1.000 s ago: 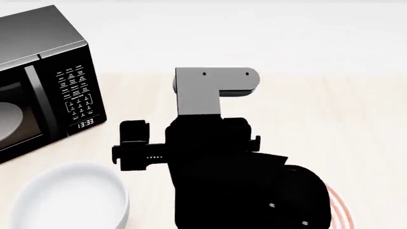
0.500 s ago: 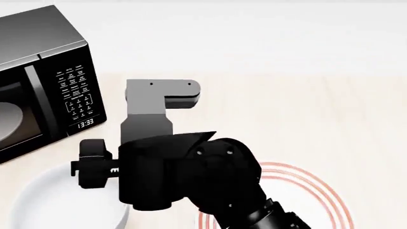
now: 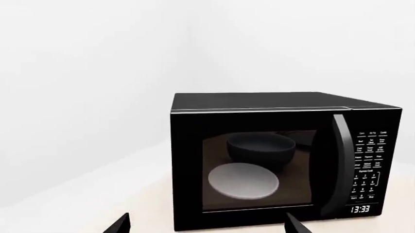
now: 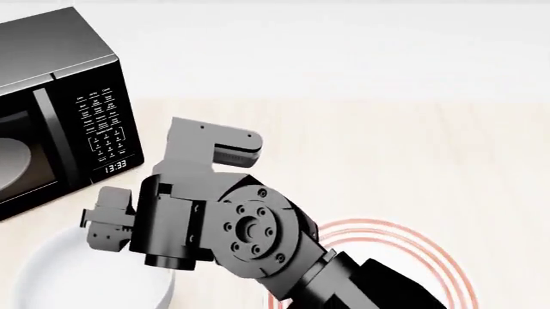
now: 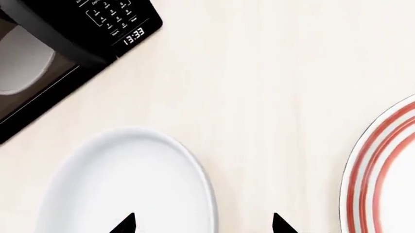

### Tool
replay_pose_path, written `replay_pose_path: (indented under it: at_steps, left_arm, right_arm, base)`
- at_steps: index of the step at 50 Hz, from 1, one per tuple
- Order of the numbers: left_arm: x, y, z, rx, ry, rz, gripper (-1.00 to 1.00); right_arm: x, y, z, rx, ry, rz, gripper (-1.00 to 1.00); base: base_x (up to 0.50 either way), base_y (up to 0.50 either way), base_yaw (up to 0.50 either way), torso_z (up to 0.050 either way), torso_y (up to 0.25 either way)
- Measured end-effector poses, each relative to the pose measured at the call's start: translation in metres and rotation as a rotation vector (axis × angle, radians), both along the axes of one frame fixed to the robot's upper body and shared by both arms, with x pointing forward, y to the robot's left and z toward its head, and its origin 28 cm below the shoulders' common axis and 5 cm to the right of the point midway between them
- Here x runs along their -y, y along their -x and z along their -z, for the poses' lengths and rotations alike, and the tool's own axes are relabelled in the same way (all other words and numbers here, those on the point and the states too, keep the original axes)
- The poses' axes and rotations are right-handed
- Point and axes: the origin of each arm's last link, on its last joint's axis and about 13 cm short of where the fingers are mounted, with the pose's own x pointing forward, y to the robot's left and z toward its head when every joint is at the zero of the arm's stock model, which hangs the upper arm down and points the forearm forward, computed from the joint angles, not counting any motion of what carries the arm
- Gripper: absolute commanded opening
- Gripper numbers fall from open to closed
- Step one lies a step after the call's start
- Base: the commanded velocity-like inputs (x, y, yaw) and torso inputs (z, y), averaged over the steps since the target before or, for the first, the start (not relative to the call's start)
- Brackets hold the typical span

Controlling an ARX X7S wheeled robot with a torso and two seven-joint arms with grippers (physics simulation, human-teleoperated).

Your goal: Put the white bowl to the right of the plate.

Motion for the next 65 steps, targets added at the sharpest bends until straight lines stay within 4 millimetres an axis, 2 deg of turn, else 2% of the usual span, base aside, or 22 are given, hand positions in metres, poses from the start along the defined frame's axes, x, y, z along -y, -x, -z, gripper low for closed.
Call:
replay_pose_path:
  at_steps: [13, 28, 40, 65]
  left_arm:
    - [0.0, 0.002, -0.001, 0.008, -0.001, 0.003, 1.0]
    - [0.001, 0.005, -0.002, 0.015, -0.005, 0.008, 1.0]
    - [0.002, 0.006, -0.002, 0.019, -0.008, 0.013, 1.0]
    - [0.003, 0.007, -0.003, 0.022, -0.013, 0.018, 1.0]
  right_arm:
    - [-0.013, -0.004, 0.012, -0.017, 0.016, 0.076, 1.0]
    - [-0.016, 0.0, 0.034, -0.02, 0.07, 0.115, 1.0]
    - [-0.016, 0.007, 0.047, -0.038, 0.069, 0.048, 1.0]
    - [-0.013, 0.01, 0.056, -0.069, 0.034, -0.056, 1.0]
  base:
    - [0.0, 0.0, 0.0, 0.0, 0.0]
    - [0.0, 0.0, 0.0, 0.0, 0.0]
    - [0.0, 0.0, 0.0, 0.0, 0.0]
    - [0.0, 0.0, 0.0, 0.0, 0.0]
